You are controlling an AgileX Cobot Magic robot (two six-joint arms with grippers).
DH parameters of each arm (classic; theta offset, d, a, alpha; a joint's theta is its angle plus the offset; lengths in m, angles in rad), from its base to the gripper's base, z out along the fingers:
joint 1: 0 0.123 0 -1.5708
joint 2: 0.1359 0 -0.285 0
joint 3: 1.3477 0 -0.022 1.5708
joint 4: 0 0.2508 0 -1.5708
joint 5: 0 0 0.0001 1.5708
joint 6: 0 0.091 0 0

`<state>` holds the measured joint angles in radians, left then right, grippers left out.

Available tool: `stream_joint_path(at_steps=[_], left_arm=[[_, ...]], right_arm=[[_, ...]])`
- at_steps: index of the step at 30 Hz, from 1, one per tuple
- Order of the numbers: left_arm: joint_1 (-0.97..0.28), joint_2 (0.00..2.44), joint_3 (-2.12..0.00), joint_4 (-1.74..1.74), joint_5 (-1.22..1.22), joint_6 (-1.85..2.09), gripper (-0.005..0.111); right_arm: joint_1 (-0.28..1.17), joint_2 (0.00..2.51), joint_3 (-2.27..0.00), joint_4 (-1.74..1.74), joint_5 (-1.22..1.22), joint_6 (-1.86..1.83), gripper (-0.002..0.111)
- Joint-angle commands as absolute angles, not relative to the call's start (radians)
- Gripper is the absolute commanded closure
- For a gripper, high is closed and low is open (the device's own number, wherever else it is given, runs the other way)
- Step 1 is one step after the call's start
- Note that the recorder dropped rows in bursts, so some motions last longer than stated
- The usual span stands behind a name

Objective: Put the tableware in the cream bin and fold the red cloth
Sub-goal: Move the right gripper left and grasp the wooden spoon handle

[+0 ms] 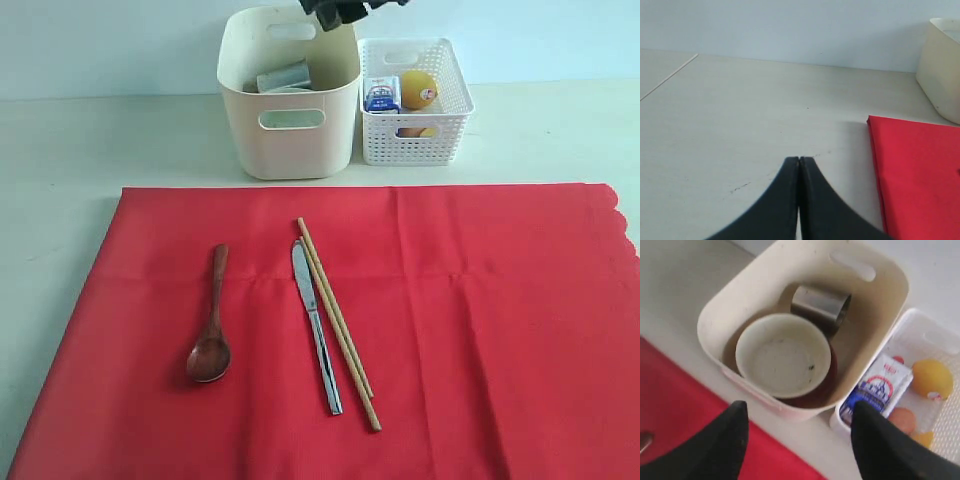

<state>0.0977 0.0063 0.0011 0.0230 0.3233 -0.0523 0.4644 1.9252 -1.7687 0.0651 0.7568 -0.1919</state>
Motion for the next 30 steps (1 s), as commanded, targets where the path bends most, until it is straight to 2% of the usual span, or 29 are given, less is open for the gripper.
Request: stream_joint_path(at_steps=[1,9,22,30], left_arm=[[0.100,0.000,0.000,0.026,0.319,-0.059,0.105],[0.100,0.000,0.000,0.026,0.319,-0.059,0.105],[0.100,0.000,0.000,0.026,0.319,-0.059,0.105],[0.100,0.000,0.000,0.026,0.319,-0.059,0.105]], right_arm=[[0.464,1.908,-1.735,0.139,0.878,-0.234,0.050],[0.483,1.908,-1.587,0.453,0.901,-0.409,0.050],[0.741,2.020,-1.551,0.375,0.808,-0.293,0.050],[0.821,2.131,-1.553,0.352,0.742,-0.171,0.050]])
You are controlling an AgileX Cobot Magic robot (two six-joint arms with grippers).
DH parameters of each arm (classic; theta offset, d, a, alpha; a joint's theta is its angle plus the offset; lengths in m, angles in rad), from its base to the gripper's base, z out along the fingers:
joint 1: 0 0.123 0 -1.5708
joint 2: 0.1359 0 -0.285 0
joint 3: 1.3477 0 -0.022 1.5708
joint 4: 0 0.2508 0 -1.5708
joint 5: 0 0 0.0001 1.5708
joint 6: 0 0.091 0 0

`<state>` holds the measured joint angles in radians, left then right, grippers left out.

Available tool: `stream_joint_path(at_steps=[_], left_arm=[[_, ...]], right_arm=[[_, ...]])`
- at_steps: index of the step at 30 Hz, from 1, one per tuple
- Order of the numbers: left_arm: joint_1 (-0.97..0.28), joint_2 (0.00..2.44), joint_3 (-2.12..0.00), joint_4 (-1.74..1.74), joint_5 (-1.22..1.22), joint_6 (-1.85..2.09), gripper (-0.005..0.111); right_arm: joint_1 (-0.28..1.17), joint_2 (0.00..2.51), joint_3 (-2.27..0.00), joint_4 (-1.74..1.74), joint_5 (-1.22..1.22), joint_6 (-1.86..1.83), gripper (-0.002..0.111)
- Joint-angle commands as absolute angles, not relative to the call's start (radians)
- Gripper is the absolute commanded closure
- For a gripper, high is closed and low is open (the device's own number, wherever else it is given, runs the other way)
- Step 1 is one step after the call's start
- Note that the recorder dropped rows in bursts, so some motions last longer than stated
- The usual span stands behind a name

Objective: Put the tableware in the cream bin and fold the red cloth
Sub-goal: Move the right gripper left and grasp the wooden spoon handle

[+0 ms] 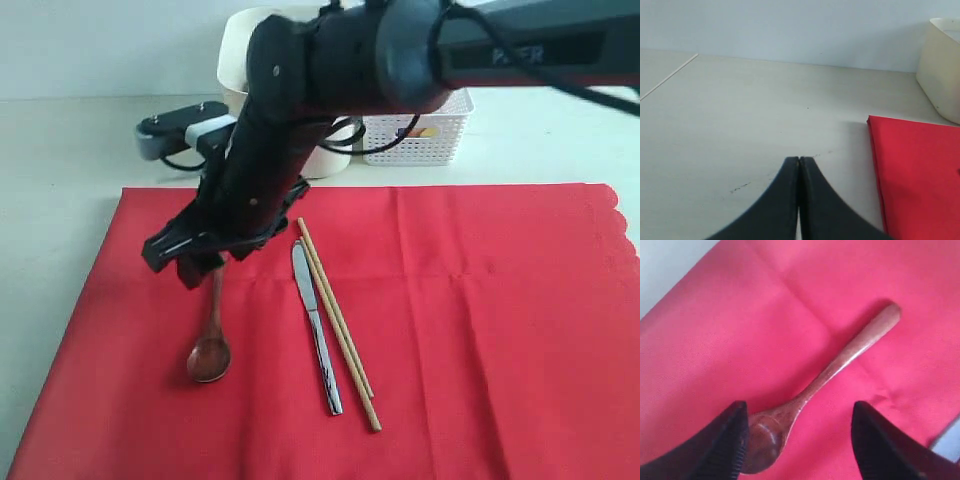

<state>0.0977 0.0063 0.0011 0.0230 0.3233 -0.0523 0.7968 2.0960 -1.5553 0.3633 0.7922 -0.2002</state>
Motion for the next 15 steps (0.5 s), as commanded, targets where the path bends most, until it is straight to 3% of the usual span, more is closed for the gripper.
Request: stream_joint_path(at_steps=[1,15], left_arm=[[0.100,0.000,0.000,0.026,0.319,-0.059,0.105],[0.100,0.000,0.000,0.026,0.319,-0.059,0.105]], right_arm=[[0.823,2.141,-1.553,0.352,0.731,-0.171,0.050],[0.826,2.240,-1.553,0.248,0.672,-0.066,0.050]])
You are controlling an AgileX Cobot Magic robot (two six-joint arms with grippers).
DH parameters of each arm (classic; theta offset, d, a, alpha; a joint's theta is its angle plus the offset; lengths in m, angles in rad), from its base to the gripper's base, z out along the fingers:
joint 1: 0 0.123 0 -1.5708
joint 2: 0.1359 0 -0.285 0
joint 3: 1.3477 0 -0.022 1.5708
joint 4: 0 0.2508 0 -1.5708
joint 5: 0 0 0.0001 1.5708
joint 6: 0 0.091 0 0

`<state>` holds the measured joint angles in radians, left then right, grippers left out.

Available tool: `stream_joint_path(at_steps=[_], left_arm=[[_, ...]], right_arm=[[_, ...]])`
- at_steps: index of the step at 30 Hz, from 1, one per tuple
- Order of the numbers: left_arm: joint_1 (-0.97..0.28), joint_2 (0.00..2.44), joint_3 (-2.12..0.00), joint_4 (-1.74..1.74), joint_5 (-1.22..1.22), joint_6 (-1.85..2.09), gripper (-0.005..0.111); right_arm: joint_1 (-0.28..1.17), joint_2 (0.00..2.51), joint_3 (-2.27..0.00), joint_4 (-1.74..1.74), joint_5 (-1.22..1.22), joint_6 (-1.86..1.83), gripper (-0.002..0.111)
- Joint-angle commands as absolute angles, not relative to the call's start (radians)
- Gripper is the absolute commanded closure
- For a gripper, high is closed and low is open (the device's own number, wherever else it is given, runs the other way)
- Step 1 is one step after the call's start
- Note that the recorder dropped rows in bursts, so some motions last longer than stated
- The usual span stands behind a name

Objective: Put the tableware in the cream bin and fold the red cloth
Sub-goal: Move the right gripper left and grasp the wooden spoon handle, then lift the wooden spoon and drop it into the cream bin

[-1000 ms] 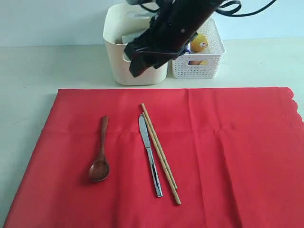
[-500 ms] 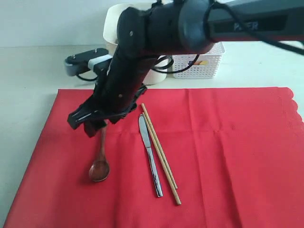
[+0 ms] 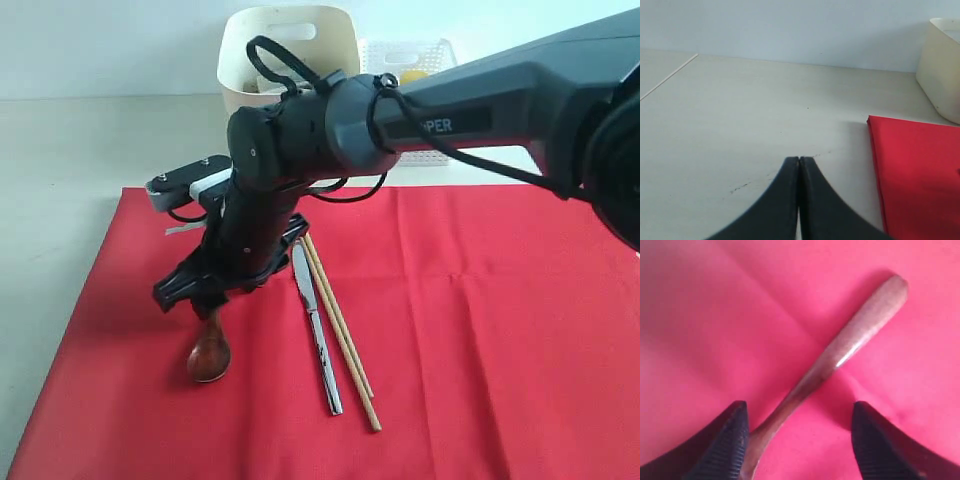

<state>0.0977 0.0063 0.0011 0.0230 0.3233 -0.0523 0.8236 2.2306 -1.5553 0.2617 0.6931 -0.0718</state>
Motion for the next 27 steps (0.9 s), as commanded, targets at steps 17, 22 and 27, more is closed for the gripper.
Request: stream_joint_path(at_steps=[17,22,27], left_arm=[[0.100,0.000,0.000,0.026,0.319,-0.059,0.105],[0.100,0.000,0.000,0.026,0.319,-0.059,0.105],[0.100,0.000,0.000,0.026,0.319,-0.059,0.105]], right_arm=[[0.826,2.218,-1.553,0.180,0.728,-0.070,0.100],[0.826,2.176,-1.553,0.179,0.724,-0.070,0.108],[0.824,2.104,-1.553,0.165,0.699,-0.084,0.108]])
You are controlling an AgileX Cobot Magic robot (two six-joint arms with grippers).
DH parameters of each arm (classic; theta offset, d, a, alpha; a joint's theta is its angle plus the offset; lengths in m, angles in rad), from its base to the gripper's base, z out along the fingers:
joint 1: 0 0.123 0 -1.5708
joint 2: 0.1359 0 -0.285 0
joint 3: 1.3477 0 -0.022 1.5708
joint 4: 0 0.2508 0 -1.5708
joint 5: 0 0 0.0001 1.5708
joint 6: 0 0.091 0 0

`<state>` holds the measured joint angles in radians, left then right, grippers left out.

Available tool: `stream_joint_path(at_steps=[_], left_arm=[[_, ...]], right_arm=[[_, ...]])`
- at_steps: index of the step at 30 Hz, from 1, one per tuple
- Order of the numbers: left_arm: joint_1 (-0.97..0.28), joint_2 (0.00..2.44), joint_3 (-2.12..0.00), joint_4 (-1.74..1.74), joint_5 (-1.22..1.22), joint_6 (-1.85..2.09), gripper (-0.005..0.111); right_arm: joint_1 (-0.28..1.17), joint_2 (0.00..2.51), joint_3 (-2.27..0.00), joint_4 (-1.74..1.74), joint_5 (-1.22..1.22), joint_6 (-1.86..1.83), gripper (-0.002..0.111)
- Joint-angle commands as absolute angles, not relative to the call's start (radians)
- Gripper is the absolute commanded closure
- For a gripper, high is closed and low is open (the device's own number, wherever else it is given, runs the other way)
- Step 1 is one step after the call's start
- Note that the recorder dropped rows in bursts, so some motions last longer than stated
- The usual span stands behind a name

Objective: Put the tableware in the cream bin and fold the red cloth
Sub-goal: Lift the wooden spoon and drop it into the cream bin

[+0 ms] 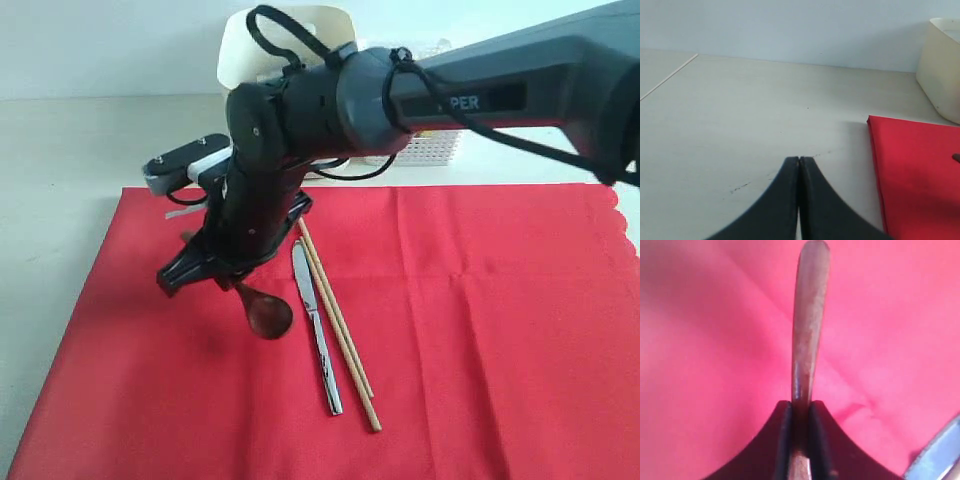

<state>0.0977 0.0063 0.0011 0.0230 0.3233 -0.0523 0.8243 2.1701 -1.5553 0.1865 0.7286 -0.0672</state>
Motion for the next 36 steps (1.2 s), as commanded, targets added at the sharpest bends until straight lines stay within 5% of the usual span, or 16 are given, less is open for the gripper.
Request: stream_joint_path(at_steps=[1,16,25,36], left_arm=[[0.100,0.000,0.000,0.026,0.319,-0.059,0.105],[0.100,0.000,0.000,0.026,0.319,-0.059,0.105],[0.100,0.000,0.000,0.026,0.319,-0.059,0.105],[0.100,0.000,0.000,0.026,0.319,-0.059,0.105]], right_arm=[[0.819,2.095,-1.553,0.157,0.695,-0.084,0.108],[0.522,1.954,-1.555,0.124,0.197,-0.085,0.108],[0.515,2.009,-1.555,0.120,-0.223,-0.085,0.108],[0.515,2.110,-1.555,0.120,-0.353,-0.151,0.105]])
